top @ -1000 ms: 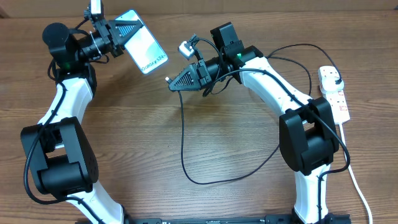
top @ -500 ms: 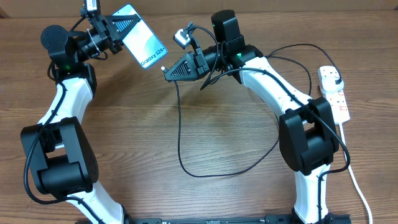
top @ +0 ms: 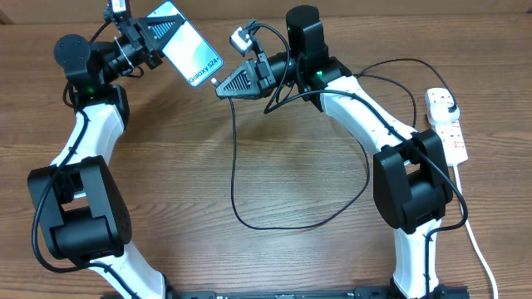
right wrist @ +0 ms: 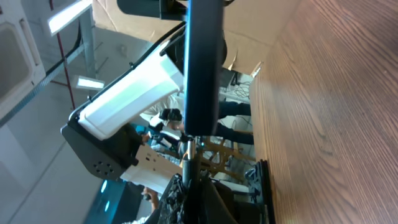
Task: Plug charger to phone and switch on socket
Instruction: 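Push the plug into the phone's bottom port with the right gripper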
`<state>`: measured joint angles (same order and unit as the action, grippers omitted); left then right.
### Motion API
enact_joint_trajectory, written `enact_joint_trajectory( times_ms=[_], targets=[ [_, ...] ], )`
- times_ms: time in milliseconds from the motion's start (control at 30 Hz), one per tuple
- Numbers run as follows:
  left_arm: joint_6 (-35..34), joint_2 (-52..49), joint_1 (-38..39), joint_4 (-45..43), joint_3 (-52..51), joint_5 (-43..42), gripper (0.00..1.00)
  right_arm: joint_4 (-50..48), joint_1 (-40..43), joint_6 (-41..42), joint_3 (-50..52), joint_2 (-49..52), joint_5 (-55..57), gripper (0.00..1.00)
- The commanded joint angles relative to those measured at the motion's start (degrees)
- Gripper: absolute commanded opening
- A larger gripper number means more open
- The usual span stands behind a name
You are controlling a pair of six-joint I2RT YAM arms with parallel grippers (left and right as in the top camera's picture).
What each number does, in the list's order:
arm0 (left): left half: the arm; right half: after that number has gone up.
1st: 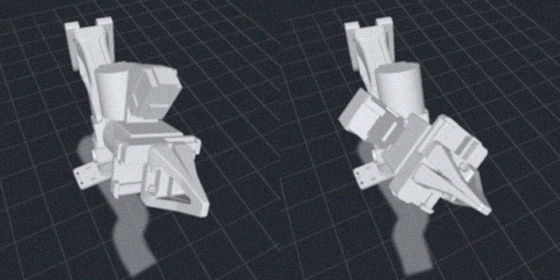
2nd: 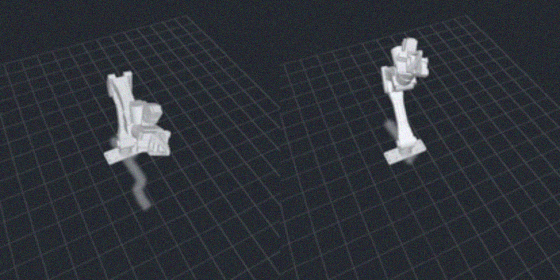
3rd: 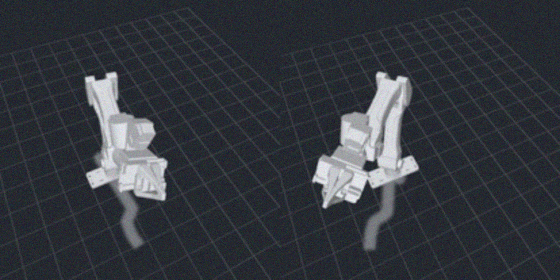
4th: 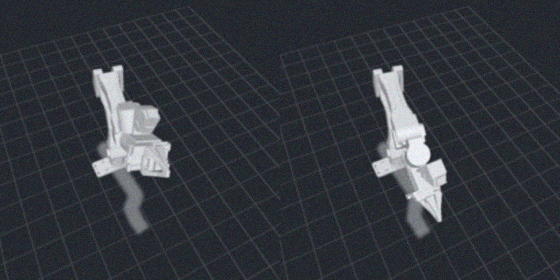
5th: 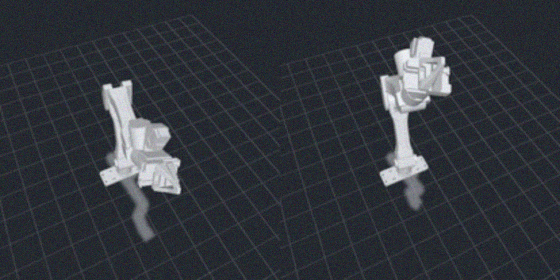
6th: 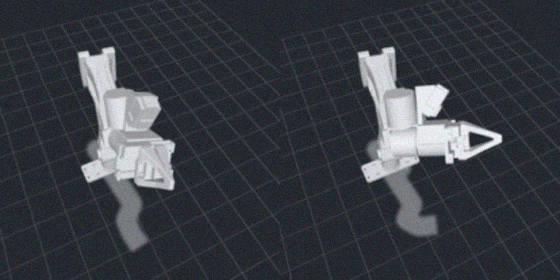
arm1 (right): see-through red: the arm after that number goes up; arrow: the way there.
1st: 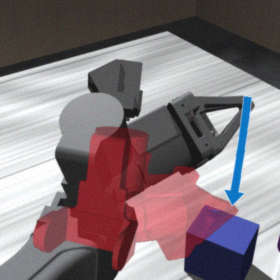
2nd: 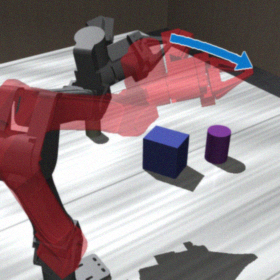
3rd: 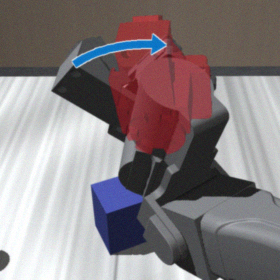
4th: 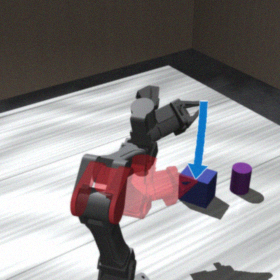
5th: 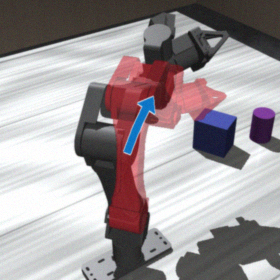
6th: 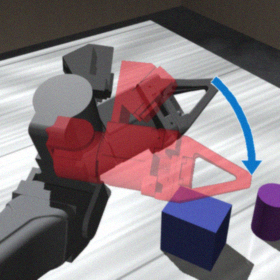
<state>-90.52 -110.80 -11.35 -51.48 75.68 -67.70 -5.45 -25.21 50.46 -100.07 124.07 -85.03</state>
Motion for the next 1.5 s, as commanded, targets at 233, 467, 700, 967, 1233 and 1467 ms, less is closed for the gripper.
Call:
enact_joint_trajectory(
  times_ms=[233, 467, 700, 967, 1233, 1467],
  targets=[
    [-1.5, 1.1, 0.9, -0.7, 0.8, 2.1, 0.04, -0.5, 0.2, 2.5, -1.3, 0.1, 1.7, 0.04],
    [-1.4, 1.1, 0.9, -0.7, 0.8, 2.0, 0.04, -1.7, 0.2, 3.8, -1.3, 0.1, 2.1, 0.04],
    [-1.4, 1.1, 0.9, -0.7, 0.8, 1.7, 0.04, -7.2, 0.2, 8.2, -1.3, 0.1, 2.1, 0.04],
    [-4.6, 1.1, 0.9, -0.7, 0.8, 2.3, 0.04, -7.1, 0.2, 8.3, -1.3, 0.1, 2.1, 0.04],
    [-4.7, 1.1, 0.9, -0.7, 0.8, 2.2, 0.04, -7.1, 0.2, 8.3, -1.3, 0.1, 2.1, 0.04],
    [-4.6, 1.1, 1.0, -0.7, 0.8, 2.1, 0.04, -7.1, 0.2, 8.3, -1.3, 0.1, 2.4, 0.04]
  ],
)
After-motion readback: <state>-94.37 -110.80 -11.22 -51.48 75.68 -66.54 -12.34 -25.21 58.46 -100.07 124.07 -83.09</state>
